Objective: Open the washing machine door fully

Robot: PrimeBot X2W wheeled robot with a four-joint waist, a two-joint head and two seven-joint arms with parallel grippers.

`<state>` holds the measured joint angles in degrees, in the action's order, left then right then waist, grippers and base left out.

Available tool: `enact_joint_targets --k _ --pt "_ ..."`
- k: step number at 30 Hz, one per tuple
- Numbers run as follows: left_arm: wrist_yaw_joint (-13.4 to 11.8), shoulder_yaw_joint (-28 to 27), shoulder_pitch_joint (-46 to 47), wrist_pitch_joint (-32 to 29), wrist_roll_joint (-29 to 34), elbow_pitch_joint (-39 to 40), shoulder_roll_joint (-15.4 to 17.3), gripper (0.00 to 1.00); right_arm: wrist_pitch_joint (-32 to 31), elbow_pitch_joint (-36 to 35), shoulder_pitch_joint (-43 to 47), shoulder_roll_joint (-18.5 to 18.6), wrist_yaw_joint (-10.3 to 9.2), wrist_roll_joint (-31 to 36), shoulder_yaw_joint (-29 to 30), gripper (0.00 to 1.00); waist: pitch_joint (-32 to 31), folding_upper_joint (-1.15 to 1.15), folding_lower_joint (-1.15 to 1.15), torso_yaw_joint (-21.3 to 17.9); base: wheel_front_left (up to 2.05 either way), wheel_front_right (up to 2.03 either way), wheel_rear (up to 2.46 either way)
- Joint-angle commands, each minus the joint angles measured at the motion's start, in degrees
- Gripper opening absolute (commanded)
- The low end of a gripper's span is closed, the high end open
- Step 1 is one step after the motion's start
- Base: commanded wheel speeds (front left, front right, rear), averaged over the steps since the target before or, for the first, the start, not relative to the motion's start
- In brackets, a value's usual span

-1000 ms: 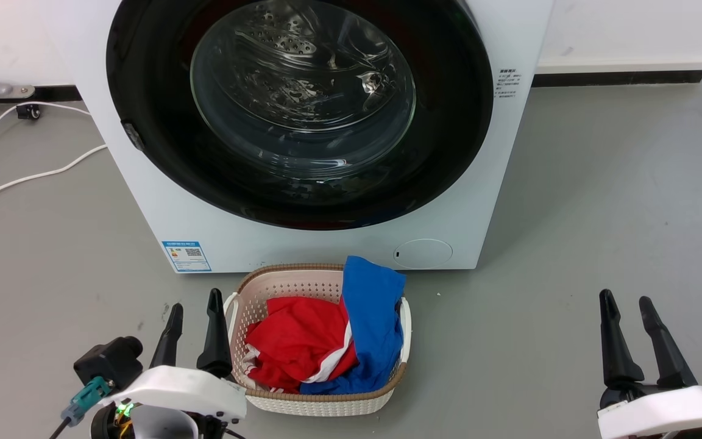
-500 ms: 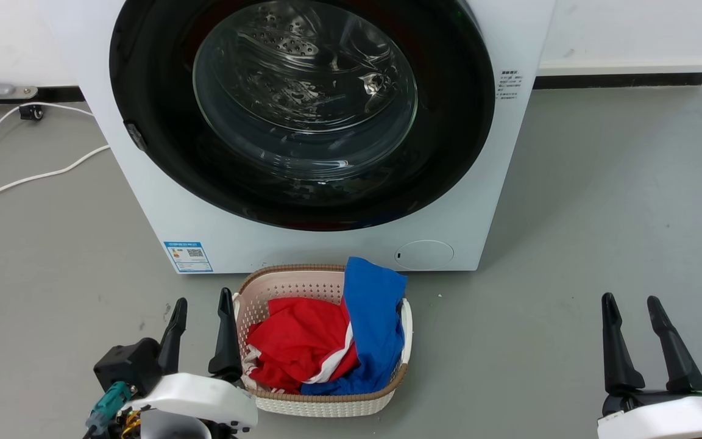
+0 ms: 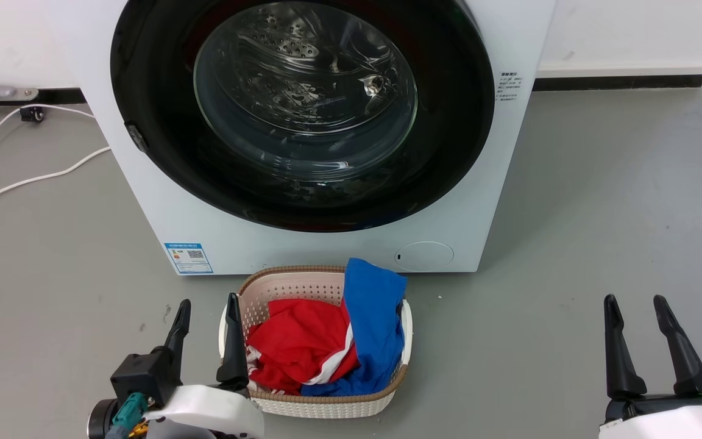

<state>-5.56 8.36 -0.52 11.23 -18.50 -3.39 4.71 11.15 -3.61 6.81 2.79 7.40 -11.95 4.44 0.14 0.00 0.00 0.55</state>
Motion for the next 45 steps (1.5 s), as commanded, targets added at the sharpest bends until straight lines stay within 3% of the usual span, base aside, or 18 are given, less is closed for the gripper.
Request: enact_joint_targets --k 1,25,34,45 --pt "0.2 0.0 -0.2 0.5 1.7 0.2 -0.1 1.00 0.7 -0.9 0.3 0.2 0.13 1.2 0.0 1.00 0.0 0.00 0.00 0.1 0.00 0.00 0.00" --pt "1.2 -0.6 -1.8 3.1 11.5 0.2 -1.4 1.00 3.1 -2.4 2.6 0.2 0.14 8.1 0.7 1.00 -0.1 0.00 0.00 0.3 0.00 0.00 0.00" --pt "1.6 -1.4 -2.5 4.1 13.0 -0.8 -1.8 1.00 4.1 -2.9 3.3 0.2 0.08 10.3 0.7 1.00 -0.2 0.00 0.00 0.5 0.00 0.00 0.00" --pt "1.3 -1.6 -2.2 4.0 10.9 -1.9 -1.8 1.00 4.1 -1.7 3.4 0.2 0.08 8.1 0.5 1.00 -0.3 0.00 0.00 0.4 0.00 0.00 0.00"
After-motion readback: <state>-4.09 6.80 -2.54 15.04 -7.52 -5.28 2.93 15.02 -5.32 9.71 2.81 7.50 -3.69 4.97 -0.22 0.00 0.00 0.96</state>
